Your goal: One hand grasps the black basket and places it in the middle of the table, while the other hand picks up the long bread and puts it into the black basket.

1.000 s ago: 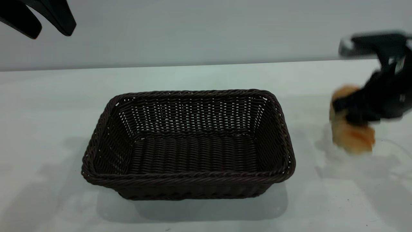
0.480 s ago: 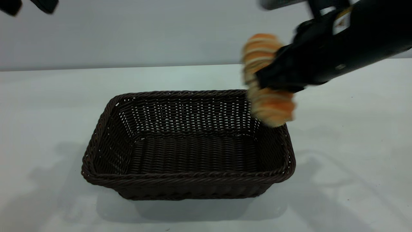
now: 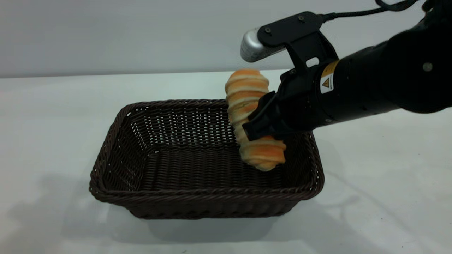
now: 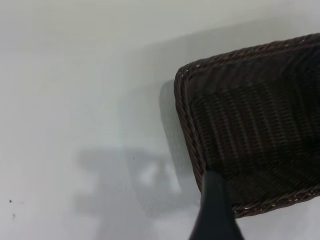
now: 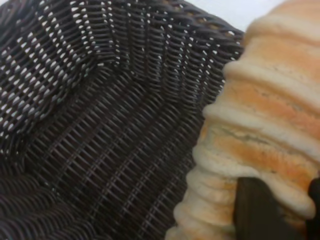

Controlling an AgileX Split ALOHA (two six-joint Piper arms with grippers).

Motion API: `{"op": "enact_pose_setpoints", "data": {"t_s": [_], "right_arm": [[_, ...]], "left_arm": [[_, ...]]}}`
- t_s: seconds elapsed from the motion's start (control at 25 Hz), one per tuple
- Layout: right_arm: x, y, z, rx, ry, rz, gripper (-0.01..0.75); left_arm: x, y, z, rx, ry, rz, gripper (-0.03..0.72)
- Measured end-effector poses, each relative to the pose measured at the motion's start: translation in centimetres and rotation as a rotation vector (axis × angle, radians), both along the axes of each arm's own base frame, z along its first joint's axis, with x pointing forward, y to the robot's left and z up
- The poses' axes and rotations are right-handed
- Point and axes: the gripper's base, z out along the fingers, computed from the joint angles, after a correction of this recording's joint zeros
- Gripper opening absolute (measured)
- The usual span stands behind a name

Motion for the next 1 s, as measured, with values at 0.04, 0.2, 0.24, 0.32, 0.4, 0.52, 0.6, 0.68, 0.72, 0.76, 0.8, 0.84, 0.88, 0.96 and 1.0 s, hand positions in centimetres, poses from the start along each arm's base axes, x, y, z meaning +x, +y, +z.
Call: {"op": "enact_pose_setpoints", "data": {"t_s": [0.04, 0.2, 0.24, 0.32, 0.4, 0.52, 0.6, 0.68, 0.72, 0.76, 0.8, 0.84, 0.88, 0.96, 1.0], "right_arm": [[0.0, 0.0, 0.1, 0.001, -0.003, 0.001, 0.255], [-0.1, -0.2, 1.2, -0.04, -0.037, 0.034, 0.312], [-0.2, -0.3, 1.7, -0.061, -0.05, 0.046, 0.313], [-0.1, -0.9, 3.0, -0.083, -0.07, 0.05, 0.313], [-0.1, -1.7, 4.2, -0.096, -0.074, 0.035, 0.308], [0.1, -3.6, 6.4, -0.107, -0.069, -0.014, 0.287], [0.0, -5.2, 8.0, -0.116, -0.069, -0.055, 0.264], [-0.3, -6.8, 9.5, -0.131, -0.051, -0.096, 0.237], [-0.5, -7.6, 10.3, -0.135, -0.045, -0.117, 0.227], [-0.9, -8.2, 11.1, -0.139, -0.041, -0.133, 0.217], [-1.2, -8.9, 11.7, -0.148, -0.027, -0.149, 0.209], [-1.8, -9.5, 12.4, -0.154, -0.016, -0.162, 0.206], [-2.3, -10.0, 13.1, -0.161, -0.005, -0.172, 0.204], [-3.6, -10.8, 14.4, -0.172, 0.013, -0.184, 0.202], [-4.3, -11.2, 15.0, -0.178, 0.022, -0.187, 0.202]], "left_arm": [[-0.2, 0.1, 0.2, 0.001, -0.003, -0.001, 0.585], [-1.1, 0.3, 0.7, 0.007, 0.009, -0.005, 0.585], [-1.4, 0.3, 0.8, 0.009, 0.013, -0.006, 0.585], [-1.8, 0.5, 1.0, 0.012, 0.017, -0.007, 0.585], [-2.4, 0.6, 1.5, 0.013, 0.009, -0.009, 0.585], [-3.4, 0.9, 2.4, 0.007, -0.025, -0.009, 0.585], [-4.3, 1.1, 2.9, 0.005, -0.044, -0.01, 0.585], [-5.2, 1.3, 3.5, 0.009, -0.054, -0.011, 0.585], [-5.7, 1.5, 3.8, 0.012, -0.062, -0.011, 0.585], [-6.3, 1.7, 4.0, 0.019, -0.067, -0.011, 0.585], [-6.9, 1.9, 4.3, 0.025, -0.077, -0.01, 0.585], [-7.5, 2.1, 4.6, 0.033, -0.084, -0.009, 0.585], [-8.0, 2.3, 4.8, 0.037, -0.09, -0.008, 0.585], [-9.3, 2.7, 5.4, 0.04, -0.103, -0.008, 0.585], [-9.9, 2.8, 5.6, 0.04, -0.107, -0.008, 0.585]]}}
